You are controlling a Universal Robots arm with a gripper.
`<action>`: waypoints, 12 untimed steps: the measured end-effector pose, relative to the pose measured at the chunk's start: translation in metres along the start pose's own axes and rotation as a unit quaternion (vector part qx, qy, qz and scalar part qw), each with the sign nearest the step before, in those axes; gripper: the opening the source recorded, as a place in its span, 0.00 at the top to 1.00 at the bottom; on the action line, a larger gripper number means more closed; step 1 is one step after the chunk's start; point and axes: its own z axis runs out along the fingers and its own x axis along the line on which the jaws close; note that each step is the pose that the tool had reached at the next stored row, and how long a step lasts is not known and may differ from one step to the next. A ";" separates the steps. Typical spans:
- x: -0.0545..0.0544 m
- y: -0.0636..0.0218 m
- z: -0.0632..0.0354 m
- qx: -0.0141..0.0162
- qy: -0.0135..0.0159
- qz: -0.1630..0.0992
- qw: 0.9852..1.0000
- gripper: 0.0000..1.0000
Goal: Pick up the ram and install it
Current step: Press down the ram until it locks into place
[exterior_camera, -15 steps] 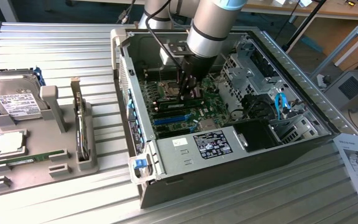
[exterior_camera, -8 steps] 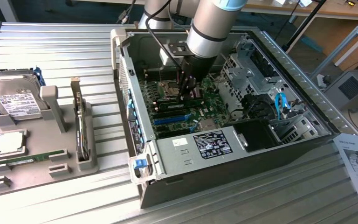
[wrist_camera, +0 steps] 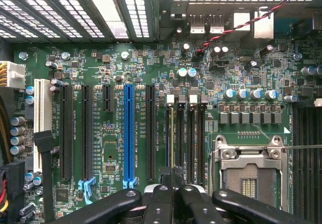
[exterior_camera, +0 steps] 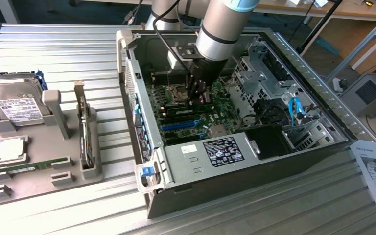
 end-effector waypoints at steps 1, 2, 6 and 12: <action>0.000 0.0000 0.0000 0.000 0.000 0.000 1.000 0.89; 0.000 0.0000 0.0000 0.000 0.000 0.000 1.000 0.89; 0.000 0.0000 0.0005 0.000 0.000 0.000 1.000 0.89; 0.000 0.0000 0.0011 0.000 0.000 0.000 1.000 0.89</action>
